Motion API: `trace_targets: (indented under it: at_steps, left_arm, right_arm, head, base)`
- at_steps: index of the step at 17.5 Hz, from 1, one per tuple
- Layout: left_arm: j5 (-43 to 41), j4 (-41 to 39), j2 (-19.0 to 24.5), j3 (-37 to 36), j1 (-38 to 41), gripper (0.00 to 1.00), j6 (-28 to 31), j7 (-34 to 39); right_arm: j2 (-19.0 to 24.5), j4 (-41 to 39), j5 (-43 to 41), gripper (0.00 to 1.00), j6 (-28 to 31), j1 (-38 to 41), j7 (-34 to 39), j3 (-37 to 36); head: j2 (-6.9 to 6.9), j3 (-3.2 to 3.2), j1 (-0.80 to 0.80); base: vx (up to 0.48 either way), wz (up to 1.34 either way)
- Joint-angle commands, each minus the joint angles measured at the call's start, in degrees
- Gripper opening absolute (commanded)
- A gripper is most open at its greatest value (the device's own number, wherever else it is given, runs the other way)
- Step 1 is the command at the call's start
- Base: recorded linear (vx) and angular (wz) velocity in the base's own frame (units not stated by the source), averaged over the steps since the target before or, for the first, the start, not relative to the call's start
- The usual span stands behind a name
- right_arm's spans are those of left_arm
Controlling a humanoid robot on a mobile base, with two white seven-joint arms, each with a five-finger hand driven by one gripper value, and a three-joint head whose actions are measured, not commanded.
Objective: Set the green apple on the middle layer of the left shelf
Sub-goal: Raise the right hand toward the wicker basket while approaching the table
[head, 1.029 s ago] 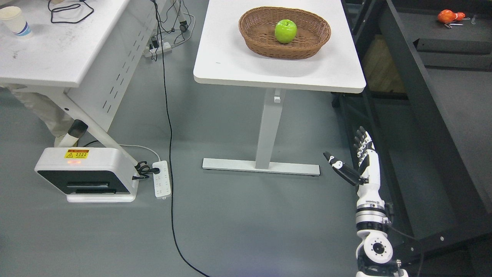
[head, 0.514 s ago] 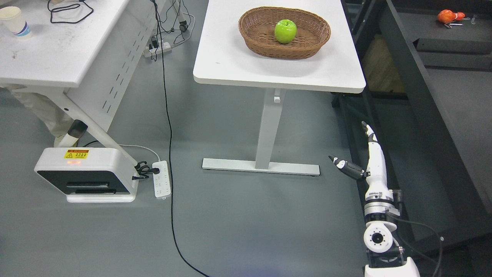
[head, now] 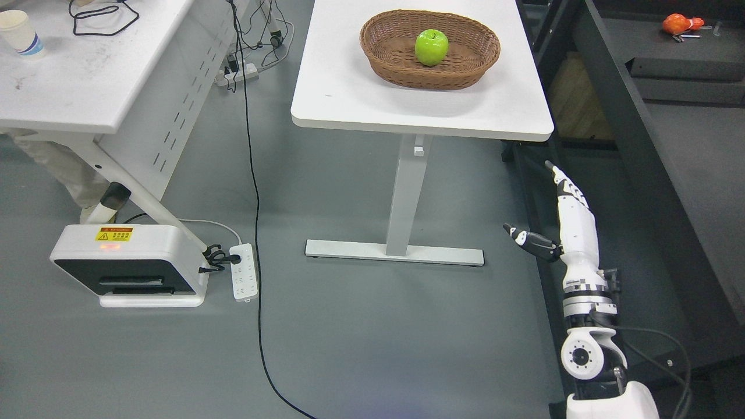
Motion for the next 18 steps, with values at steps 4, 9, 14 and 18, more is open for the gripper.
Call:
trace_targets:
  at_steps: [4,9,14,18]
  left_arm:
    - [0.0,-0.02,1.0,0.02,0.0,1.0,-0.04,0.0]
    - [0.0,0.07,1.0,0.01,0.0,1.0,-0.04,0.0]
    - [0.0,-0.02,1.0,-0.16,0.0,1.0,-0.04,0.0]
    - [0.0,-0.02,1.0,0.01,0.0,1.0,-0.04,0.0]
  right_arm:
    - [-1.47,-2.51,1.41,1.0,-0.35,0.81,-0.03,0.02]
    - [-1.21,-2.42,1.32,1.0,-0.43,-0.86,0.14,0.64]
    - [-0.15,-1.89,1.32,1.0,-0.26,-4.37,1.55,3.53]
    - [1.52,0.73,1.41,1.0,-0.26,-7.8,2.25,6.6]
  head:
    - [0.0,0.0,0.0]
    - [0.0,0.0,0.0]
    - [0.0,0.0,0.0]
    - [0.0,0.0,0.0]
  base:
    - [0.03,-0.01]
    - [0.066,-0.01]
    - [0.093,-0.01]
    - [0.119,-0.01]
